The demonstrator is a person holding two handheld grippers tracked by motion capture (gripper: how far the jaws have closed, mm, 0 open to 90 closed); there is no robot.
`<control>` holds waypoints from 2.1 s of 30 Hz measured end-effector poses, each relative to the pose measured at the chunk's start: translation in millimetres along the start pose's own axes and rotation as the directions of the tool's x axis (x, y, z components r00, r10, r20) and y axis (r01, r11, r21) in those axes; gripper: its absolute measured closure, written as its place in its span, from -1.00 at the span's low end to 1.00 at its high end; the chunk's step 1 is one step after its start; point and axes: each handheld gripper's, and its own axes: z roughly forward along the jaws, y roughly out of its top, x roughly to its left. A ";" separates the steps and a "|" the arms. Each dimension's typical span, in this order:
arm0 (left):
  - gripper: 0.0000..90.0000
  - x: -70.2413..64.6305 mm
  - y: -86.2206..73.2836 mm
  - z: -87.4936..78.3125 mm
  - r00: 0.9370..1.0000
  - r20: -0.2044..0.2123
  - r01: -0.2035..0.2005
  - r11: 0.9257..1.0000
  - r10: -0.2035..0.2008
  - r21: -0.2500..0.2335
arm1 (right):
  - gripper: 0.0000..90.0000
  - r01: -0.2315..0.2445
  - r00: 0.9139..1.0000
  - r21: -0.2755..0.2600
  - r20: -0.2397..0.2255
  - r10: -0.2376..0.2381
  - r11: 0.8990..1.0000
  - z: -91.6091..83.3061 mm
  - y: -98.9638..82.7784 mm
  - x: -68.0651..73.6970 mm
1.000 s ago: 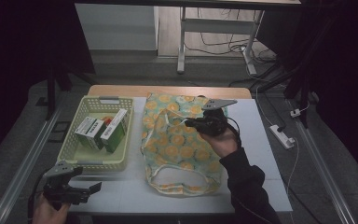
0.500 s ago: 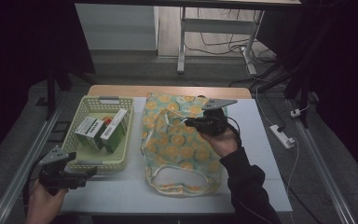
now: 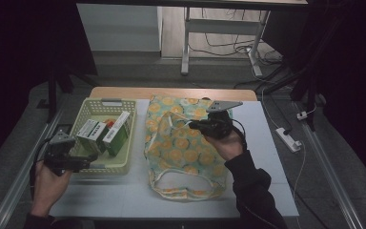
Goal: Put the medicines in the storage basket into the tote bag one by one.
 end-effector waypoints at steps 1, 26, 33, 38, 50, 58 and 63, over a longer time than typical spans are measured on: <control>-1.00 2.8 2.3 1.1 1.000 -0.011 0.004 1.000 -0.004 0.000 | 1.00 0.000 1.000 -0.001 0.000 0.000 1.000 -0.1 0.1 0.0; -1.00 42.7 33.7 48.7 0.997 -0.050 0.066 0.987 -0.060 0.145 | 1.00 0.009 1.000 -0.002 -0.005 -0.009 1.000 0.4 0.5 0.7; -1.00 45.6 38.0 55.2 0.998 -0.026 0.065 0.977 -0.061 0.204 | 1.00 0.009 1.000 -0.002 -0.006 -0.009 1.000 0.7 0.7 0.7; -0.95 43.7 40.3 60.9 0.999 -0.036 0.040 0.964 -0.031 0.264 | 1.00 0.010 1.000 -0.002 -0.009 -0.010 1.000 0.8 0.8 1.0; -0.63 43.9 41.0 61.0 0.999 -0.030 0.028 0.960 -0.021 0.279 | 1.00 0.010 1.000 -0.002 -0.006 -0.010 1.000 0.2 0.7 0.6; -0.61 41.6 42.4 56.4 0.998 -0.045 0.056 0.964 -0.046 0.258 | 1.00 0.010 1.000 -0.003 -0.005 -0.010 1.000 -0.2 0.8 0.4; -0.61 40.9 45.1 43.1 0.998 -0.050 0.056 0.975 -0.047 0.214 | 1.00 0.007 1.000 -0.004 -0.003 -0.007 1.000 -0.7 0.8 -0.3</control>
